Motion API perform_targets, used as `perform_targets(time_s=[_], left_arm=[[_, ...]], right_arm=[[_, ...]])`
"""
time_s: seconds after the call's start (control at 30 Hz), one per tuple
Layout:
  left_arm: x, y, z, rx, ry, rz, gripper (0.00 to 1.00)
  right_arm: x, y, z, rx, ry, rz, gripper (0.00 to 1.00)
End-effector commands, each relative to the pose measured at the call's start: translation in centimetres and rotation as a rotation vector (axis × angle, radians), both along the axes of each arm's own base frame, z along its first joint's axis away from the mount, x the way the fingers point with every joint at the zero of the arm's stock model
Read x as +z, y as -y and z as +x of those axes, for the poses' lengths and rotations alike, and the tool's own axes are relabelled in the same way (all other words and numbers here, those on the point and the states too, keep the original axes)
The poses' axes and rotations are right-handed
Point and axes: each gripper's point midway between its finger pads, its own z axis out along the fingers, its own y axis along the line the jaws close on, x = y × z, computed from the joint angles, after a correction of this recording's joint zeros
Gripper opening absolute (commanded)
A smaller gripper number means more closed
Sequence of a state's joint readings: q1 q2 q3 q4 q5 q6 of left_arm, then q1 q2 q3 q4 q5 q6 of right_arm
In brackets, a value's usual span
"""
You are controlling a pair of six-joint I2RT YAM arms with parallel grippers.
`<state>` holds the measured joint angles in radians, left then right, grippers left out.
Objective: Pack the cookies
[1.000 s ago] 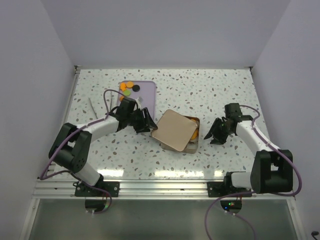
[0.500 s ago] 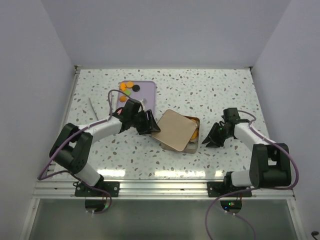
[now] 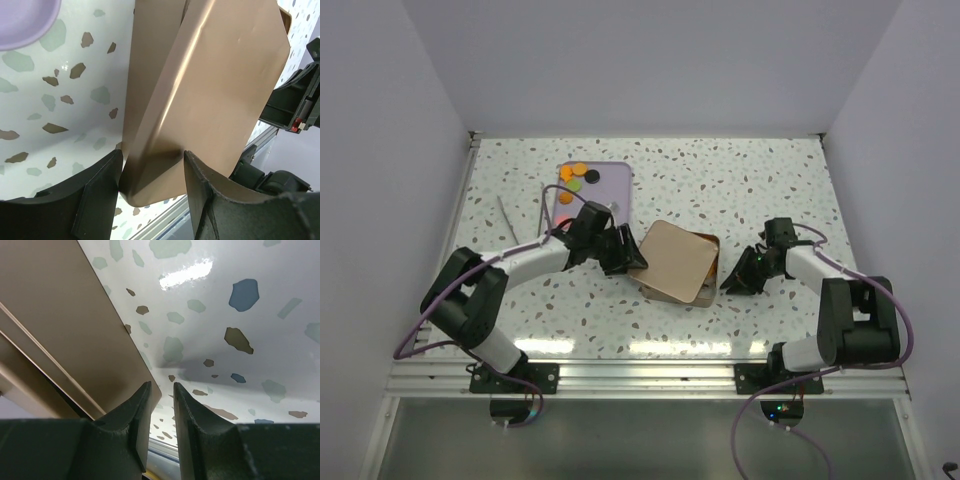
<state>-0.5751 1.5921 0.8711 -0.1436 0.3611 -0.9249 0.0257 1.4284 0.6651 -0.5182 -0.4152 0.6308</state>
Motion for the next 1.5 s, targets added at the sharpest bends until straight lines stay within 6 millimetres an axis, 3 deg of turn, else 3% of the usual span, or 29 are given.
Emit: perform_targets(time_s=[0.0,0.3,0.77,0.9,1.13,1.47], left_arm=[[0.9,0.6,0.0,0.032,0.008,-0.022,0.57],[0.7,2.9,-1.4,0.024,-0.017,-0.033,0.60],[0.4,4.6,-2.5,0.000,-0.038,-0.029,0.60],[-0.4,4.5,-2.8,-0.009,-0.068,0.042,0.65],[0.0,5.4,-2.6,-0.041,-0.059,0.124,0.77],[0.0,5.2,-3.0,-0.047,-0.047,0.147,0.74]], right_arm=[[0.2,-0.5,0.5,0.004,0.018,0.031,0.28],[0.4,-0.7,0.5,0.012,0.021,0.040,0.26],[0.5,-0.7,0.7,0.014,0.024,0.045,0.22],[0.6,-0.8,0.8,0.010,0.028,0.053,0.21],[0.6,-1.0,0.9,0.008,0.031,0.060,0.20],[0.4,-1.0,0.8,0.012,0.027,0.059,0.18]])
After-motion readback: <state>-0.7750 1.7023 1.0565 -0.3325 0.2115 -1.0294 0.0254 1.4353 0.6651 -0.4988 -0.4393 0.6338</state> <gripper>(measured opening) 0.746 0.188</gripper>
